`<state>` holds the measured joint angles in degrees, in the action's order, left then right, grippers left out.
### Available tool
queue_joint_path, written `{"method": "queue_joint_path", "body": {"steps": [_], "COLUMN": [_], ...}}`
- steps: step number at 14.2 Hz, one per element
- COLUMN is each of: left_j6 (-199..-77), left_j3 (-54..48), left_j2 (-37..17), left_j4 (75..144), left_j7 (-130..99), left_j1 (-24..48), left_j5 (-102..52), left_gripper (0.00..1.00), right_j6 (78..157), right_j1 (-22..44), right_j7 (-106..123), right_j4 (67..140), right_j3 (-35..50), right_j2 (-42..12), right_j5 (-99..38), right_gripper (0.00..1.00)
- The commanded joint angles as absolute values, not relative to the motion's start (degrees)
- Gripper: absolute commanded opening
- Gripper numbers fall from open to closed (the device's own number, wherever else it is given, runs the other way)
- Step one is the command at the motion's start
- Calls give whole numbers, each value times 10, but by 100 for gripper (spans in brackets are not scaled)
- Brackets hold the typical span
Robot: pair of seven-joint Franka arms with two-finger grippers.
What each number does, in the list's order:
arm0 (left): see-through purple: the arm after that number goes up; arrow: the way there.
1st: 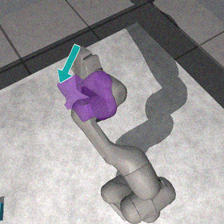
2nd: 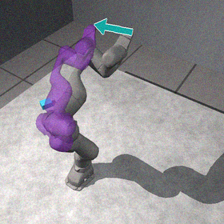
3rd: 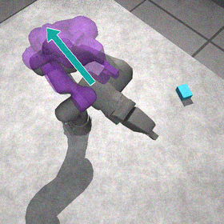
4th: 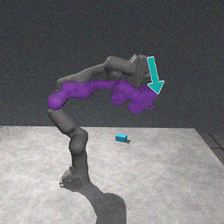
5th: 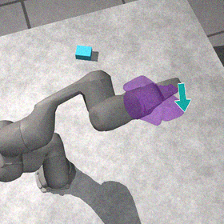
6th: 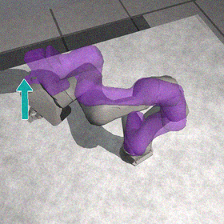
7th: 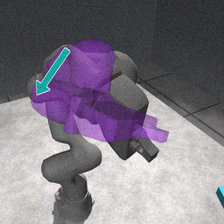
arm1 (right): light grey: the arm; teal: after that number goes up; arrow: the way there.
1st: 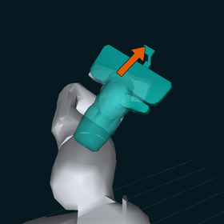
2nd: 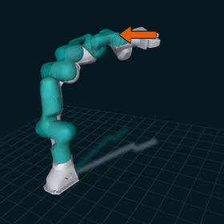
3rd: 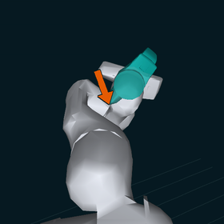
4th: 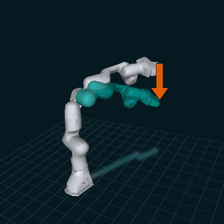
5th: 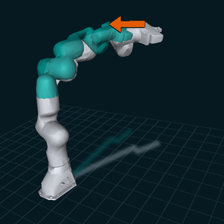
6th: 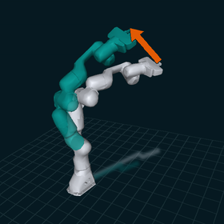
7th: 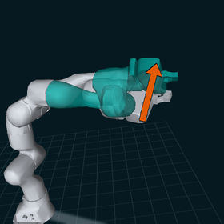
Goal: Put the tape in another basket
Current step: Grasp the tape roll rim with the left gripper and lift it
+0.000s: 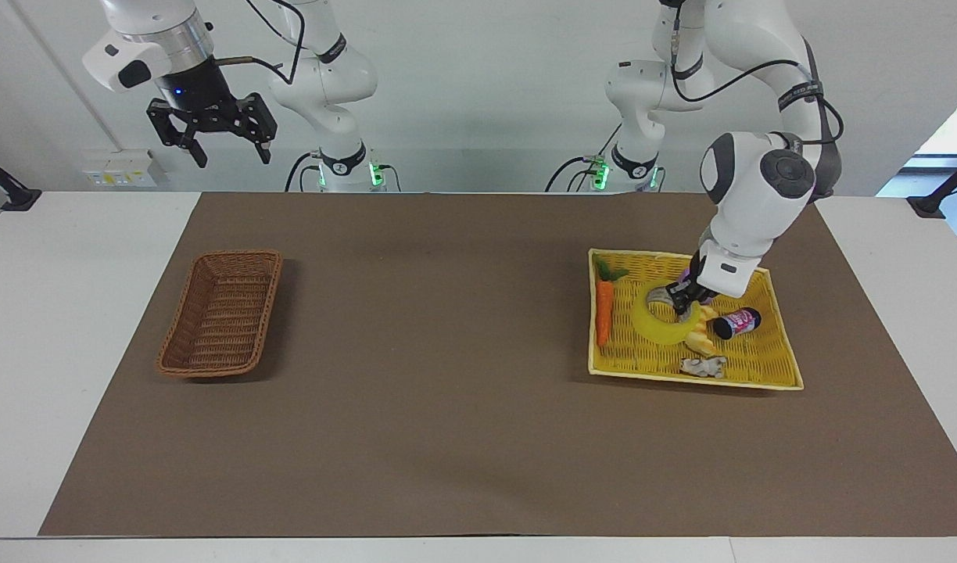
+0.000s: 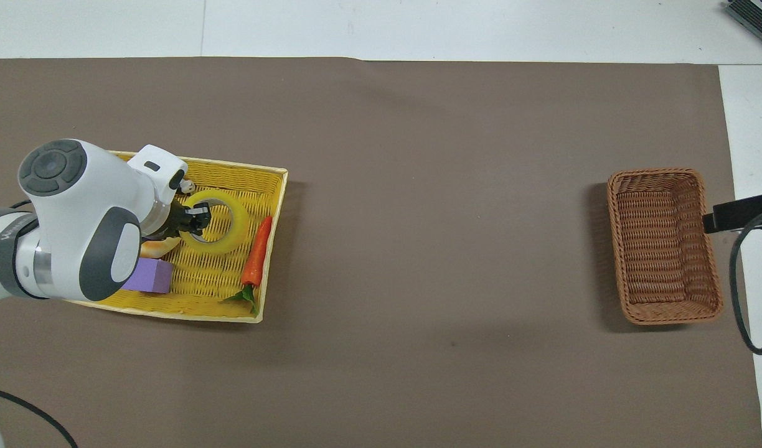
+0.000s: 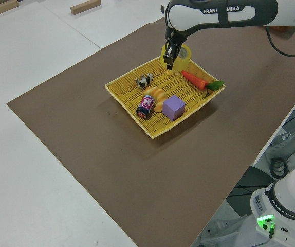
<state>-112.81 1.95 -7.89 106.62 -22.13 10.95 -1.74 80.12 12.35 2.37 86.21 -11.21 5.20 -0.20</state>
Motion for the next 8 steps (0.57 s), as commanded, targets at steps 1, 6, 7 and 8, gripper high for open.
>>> {"method": "queue_joint_path", "body": {"steps": [1,6,7,8], "left_j6": [-1056,-1034,-1034,-1034], "left_j3": [17,6,6,6], "left_j2": [-68,-60,-58,-57], "left_j4": [1012,1006,1008,1007], "left_j7": [-202,-268,-299,-331], "left_j1": [101,162,182,204], "left_j5": [-17,-18,-17,-18], "left_gripper": [0,0,0,0], "right_j6": [806,895,918,939], "right_j1": [127,164,177,191], "right_j7": [13,7,-6,-24], "right_j4": [876,937,949,964], "right_j3": [-107,-107,-106,-105], "right_j2": [62,62,61,62], "right_j5": [0,-59,-61,-70], "right_gripper": [100,100,100,100]}}
